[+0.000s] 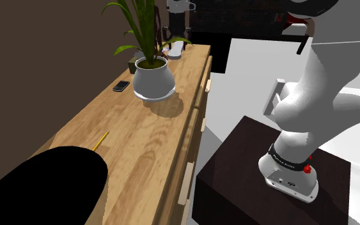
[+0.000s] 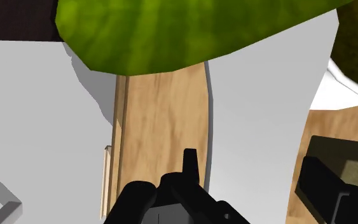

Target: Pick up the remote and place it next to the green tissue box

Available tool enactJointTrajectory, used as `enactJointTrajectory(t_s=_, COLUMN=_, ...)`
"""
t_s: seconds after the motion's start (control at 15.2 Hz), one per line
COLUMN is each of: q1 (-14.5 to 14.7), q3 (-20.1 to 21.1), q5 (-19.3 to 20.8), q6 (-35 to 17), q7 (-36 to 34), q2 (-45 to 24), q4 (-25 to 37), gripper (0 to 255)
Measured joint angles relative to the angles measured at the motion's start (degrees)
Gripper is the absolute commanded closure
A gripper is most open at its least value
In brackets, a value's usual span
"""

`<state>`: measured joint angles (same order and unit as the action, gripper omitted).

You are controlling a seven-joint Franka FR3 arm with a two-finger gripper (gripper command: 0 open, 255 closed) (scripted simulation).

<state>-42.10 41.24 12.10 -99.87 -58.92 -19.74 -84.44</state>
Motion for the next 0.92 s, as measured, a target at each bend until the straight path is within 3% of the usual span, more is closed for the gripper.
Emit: enactJointTrajectory(t_s=0.92, q1=-0.8, q3=-0.9, q5=1.3, q6=-10.1, q7=-1.0, q2=-1.1, q4=-9.0, gripper=255)
